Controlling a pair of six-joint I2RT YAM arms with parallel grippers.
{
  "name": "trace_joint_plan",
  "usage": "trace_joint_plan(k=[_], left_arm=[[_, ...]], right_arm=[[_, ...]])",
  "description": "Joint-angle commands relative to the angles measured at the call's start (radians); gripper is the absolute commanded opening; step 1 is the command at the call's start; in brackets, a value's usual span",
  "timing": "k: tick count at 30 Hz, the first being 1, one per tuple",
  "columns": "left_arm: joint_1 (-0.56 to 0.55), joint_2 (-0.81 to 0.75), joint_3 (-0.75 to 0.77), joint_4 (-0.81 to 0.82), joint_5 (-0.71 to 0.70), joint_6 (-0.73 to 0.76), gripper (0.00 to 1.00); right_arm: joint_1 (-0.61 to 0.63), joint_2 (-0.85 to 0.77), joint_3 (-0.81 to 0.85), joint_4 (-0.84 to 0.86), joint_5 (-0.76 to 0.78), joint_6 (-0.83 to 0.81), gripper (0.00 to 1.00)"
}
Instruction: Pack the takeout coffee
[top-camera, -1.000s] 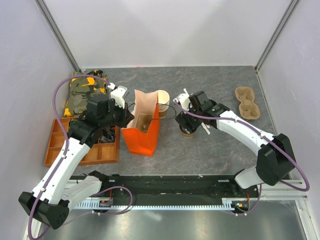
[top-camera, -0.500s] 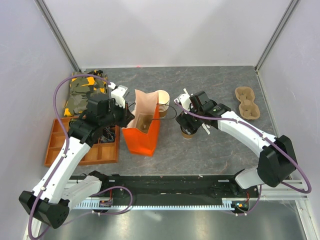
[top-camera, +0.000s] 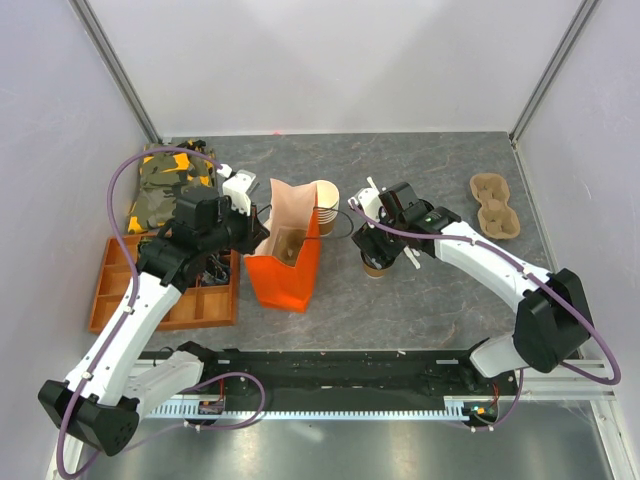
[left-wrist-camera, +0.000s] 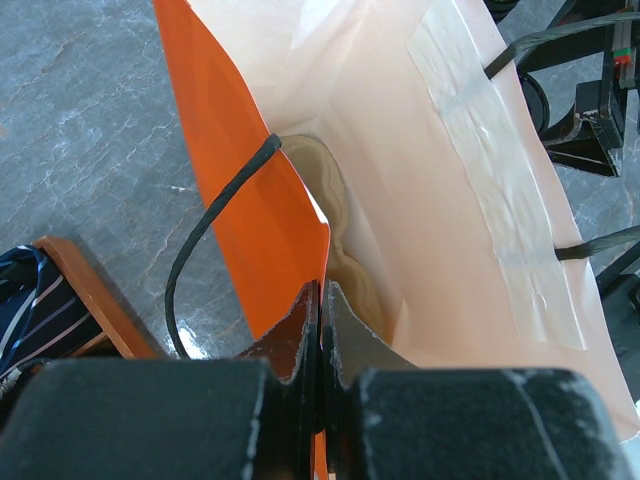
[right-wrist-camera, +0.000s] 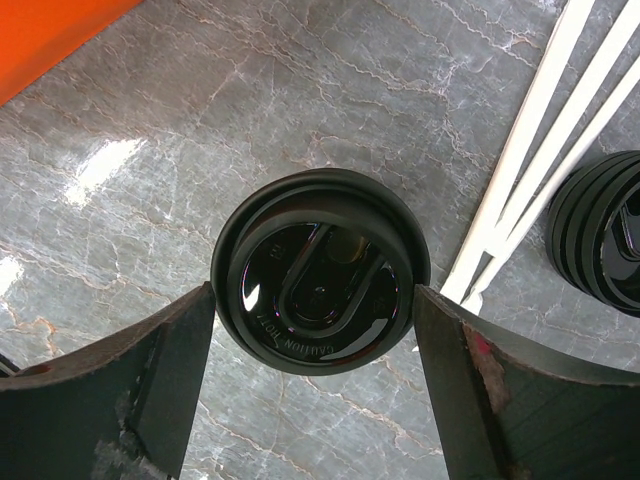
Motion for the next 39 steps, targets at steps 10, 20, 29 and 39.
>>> trace_joint_plan(k=[10,20,29,39], left_arm=[[0.005,0.001,0.035,0.032,0.034,0.017,0.02],[0.005,-0.004,0.031,0.032,0.034,0.014,0.02],[0.005,-0.005,0.028,0.029,0.035,0.014,0.02],[0.005,-0.004,0.031,0.031,0.063,0.017,0.02]], right_arm=[[-0.003,0.011,0.009,0.037,-0.003,-0.001,0.84],[-0.001,-0.031,-0.061,0.095,0.003,-0.016,0.85],[0.002,-0.067,-0.120,0.129,0.000,-0.030,0.83],[0.002,-0.101,-0.091,0.110,-0.005,-0.024,0.65]])
